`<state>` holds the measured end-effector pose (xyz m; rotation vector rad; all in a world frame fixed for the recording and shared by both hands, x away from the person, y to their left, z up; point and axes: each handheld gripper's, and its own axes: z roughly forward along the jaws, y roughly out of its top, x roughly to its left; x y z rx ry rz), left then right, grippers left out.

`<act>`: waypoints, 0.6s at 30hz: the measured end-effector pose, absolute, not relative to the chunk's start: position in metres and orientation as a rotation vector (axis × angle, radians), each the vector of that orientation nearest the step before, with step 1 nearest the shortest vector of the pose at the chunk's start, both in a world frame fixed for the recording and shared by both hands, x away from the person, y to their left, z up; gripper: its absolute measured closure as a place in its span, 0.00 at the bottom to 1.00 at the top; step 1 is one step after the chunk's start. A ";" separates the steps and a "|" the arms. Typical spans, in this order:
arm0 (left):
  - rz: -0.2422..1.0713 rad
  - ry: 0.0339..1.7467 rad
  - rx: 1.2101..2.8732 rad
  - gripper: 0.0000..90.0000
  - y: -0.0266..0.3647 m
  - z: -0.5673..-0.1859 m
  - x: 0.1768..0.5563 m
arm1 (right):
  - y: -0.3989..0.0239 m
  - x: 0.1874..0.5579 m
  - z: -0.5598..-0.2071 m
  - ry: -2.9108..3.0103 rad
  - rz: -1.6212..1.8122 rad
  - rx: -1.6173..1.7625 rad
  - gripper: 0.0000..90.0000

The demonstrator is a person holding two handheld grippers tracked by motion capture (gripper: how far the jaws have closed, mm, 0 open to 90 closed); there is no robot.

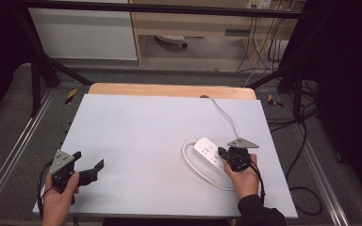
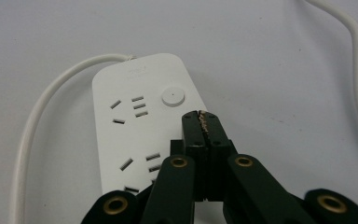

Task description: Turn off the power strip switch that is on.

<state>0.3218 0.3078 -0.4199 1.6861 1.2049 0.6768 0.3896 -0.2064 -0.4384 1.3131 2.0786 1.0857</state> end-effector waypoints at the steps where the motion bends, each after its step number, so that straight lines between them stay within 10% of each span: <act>1: 0.677 1.205 1.686 0.07 0.308 -0.420 0.322 | -0.206 0.390 -0.438 2.080 1.087 1.313 1.00; 18: 0.673 1.202 1.691 0.07 0.307 -0.420 0.323 | -0.211 0.391 -0.437 2.067 1.144 1.343 1.00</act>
